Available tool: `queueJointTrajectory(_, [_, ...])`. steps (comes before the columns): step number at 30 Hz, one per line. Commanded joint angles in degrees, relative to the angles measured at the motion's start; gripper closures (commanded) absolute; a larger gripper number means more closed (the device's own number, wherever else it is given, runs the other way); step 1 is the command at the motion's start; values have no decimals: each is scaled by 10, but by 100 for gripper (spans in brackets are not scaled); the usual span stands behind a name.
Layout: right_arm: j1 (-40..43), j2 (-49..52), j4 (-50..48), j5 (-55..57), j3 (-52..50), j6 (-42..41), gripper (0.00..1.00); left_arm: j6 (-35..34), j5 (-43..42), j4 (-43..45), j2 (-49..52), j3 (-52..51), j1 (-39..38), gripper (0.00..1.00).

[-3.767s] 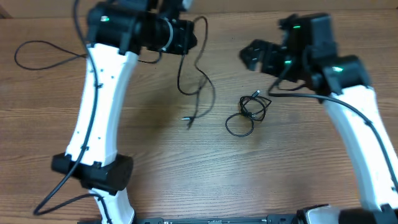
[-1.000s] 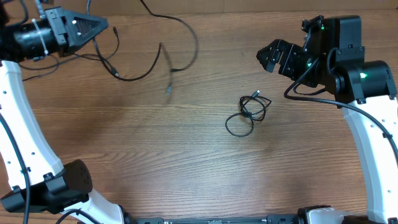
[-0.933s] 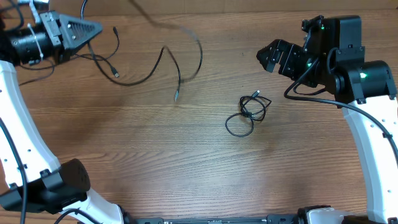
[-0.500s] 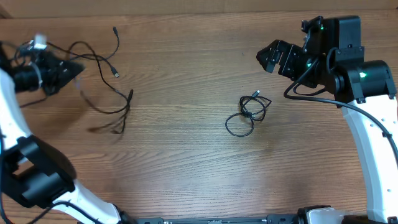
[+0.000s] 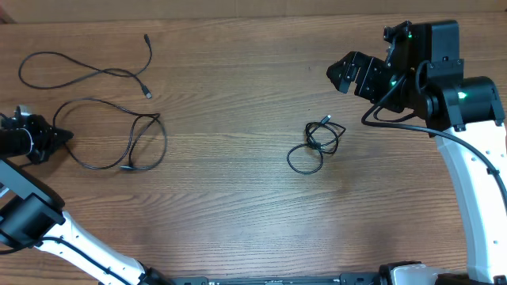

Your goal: Untangle cables

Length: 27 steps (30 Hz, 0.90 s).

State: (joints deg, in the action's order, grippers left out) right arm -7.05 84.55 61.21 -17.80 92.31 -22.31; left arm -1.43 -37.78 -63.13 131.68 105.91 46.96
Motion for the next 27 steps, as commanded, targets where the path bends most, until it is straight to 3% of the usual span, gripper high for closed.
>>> queueJointTrajectory(1, [3,2,5,-3,11,25,0,29,50,40,-2,5,10,96])
queueJointTrajectory(5, [3,2,10,-3,11,29,0,32,72,75,-2,36,14,96])
queueJointTrajectory(13, [3,2,8,-3,11,29,0,32,257,105,-2,112,14,96])
queueJointTrajectory(18, [3,3,7,-3,11,28,0,31,291,133,0,114,14,85])
queueJointTrajectory(24, [3,3,7,-3,11,28,0,28,376,138,2,114,15,84])
queueJointTrajectory(27, [3,3,9,-3,11,28,0,13,383,133,2,114,17,70])
